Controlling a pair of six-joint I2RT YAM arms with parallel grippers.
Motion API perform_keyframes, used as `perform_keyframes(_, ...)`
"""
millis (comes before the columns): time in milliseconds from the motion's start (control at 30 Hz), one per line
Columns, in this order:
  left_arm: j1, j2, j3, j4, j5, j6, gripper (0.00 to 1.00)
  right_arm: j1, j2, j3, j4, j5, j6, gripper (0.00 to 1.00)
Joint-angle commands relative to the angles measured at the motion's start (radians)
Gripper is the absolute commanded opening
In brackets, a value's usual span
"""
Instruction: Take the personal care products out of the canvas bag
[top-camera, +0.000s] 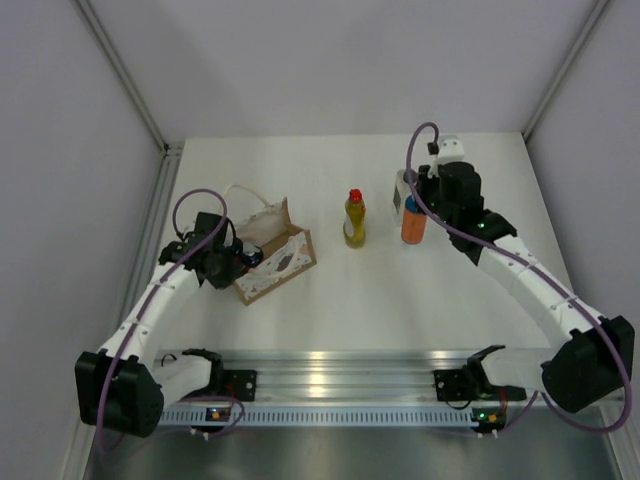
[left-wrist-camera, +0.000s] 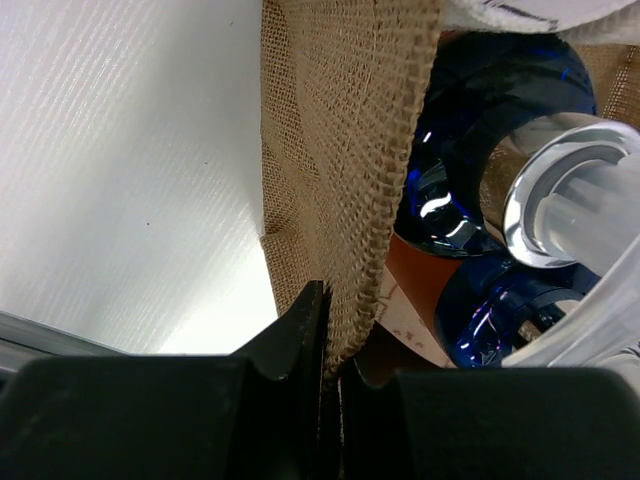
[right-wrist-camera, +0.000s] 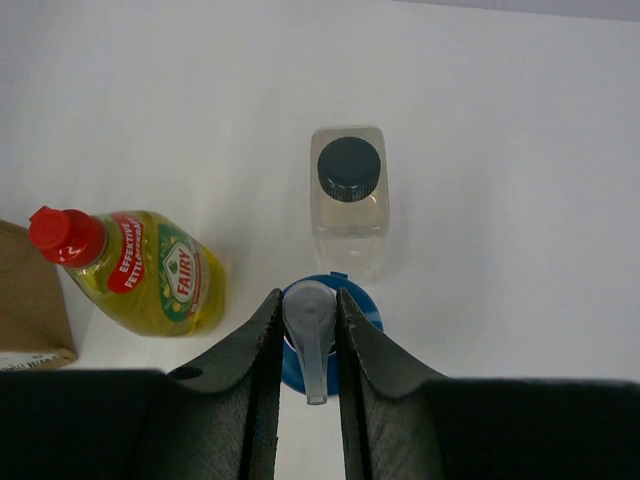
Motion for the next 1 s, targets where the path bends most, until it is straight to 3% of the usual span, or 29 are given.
perform_keyframes(0,0.000,-0.001,0.030,-0.012,0.026,0.000,0.14,-0.020,-0.003,-0.025,0.280,-0.038,0.010,0.00)
perform_keyframes(267,0.000,-0.009,0.020,-0.011,0.026,-0.002,0.14,-0.021,0.061,-0.123,0.414,-0.086,0.016,0.00)
perform_keyframes(500,0.000,-0.015,0.019,-0.011,0.029,-0.002,0.14,-0.021,0.095,-0.148,0.423,-0.112,0.040,0.00)
perform_keyframes(567,0.000,-0.015,0.022,-0.011,0.032,-0.003,0.14,-0.020,0.092,-0.152,0.417,-0.110,0.043,0.09)
perform_keyframes(600,0.000,-0.018,0.023,-0.011,0.032,-0.003,0.14,-0.018,0.092,-0.152,0.412,-0.106,0.048,0.19)
perform_keyframes(633,0.000,-0.018,0.025,-0.012,0.032,-0.003,0.14,-0.020,0.090,-0.152,0.402,-0.104,0.048,0.38)
perform_keyframes(700,0.000,-0.020,0.027,-0.012,0.032,-0.003,0.13,-0.018,0.080,-0.148,0.391,-0.106,0.045,0.51)
perform_keyframes(833,0.000,-0.027,0.030,-0.012,0.038,-0.003,0.14,-0.015,0.057,-0.074,0.334,-0.116,0.040,0.59)
perform_keyframes(967,0.000,-0.032,0.034,-0.011,0.040,-0.003,0.13,0.020,0.047,0.030,0.259,-0.138,0.025,0.59)
